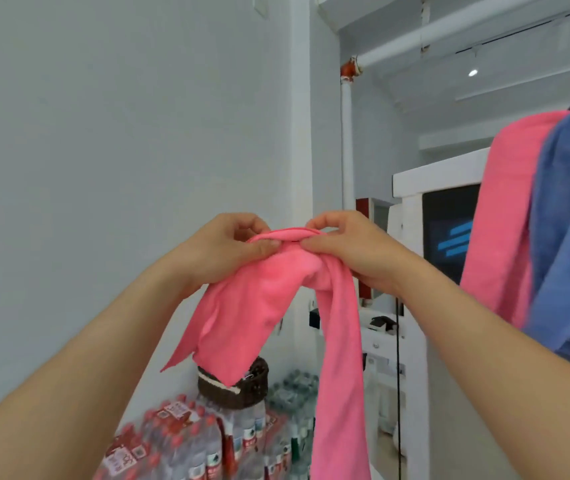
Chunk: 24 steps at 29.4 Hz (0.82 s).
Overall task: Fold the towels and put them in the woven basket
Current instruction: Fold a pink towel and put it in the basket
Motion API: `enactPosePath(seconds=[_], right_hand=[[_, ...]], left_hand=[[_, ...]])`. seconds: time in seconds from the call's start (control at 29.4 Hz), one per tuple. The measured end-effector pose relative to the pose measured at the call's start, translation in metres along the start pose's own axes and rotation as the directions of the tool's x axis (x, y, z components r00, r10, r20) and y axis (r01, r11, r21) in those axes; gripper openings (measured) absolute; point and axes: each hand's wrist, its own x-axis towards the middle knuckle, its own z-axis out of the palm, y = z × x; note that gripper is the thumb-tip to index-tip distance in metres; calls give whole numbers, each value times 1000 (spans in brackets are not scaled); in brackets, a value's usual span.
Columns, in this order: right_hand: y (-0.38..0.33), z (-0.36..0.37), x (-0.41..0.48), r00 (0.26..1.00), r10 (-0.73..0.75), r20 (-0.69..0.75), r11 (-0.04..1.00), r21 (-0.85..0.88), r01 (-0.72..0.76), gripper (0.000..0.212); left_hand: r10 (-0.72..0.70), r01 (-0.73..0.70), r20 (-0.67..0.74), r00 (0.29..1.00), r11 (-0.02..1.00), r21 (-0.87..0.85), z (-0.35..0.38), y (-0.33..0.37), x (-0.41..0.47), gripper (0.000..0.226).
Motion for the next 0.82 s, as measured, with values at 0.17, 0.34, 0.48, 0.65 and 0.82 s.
enactPosePath(seconds=[0.17, 0.34, 0.48, 0.65, 0.82], right_hand=[[23, 69, 23, 967, 114, 228, 990, 59, -131, 26], [36, 143, 37, 915, 25, 402, 931, 325, -168, 27], [60, 191, 51, 891, 4, 455, 890, 405, -211, 36], [113, 215, 72, 790, 89, 606, 975, 108, -193, 27], [166, 241, 91, 797, 159, 583, 957, -289, 21, 25]], left_hand=[[-47, 45, -124, 991, 999, -19, -45, -54, -34, 20], [-214, 201, -29, 976, 948, -248, -66, -90, -57, 16], [-282, 259, -44, 959, 925, -279, -85, -121, -63, 7], [-363, 363, -23, 931, 921, 141, -114, -174, -71, 25], [-525, 460, -101, 845, 618, 637, -120, -245, -79, 36]])
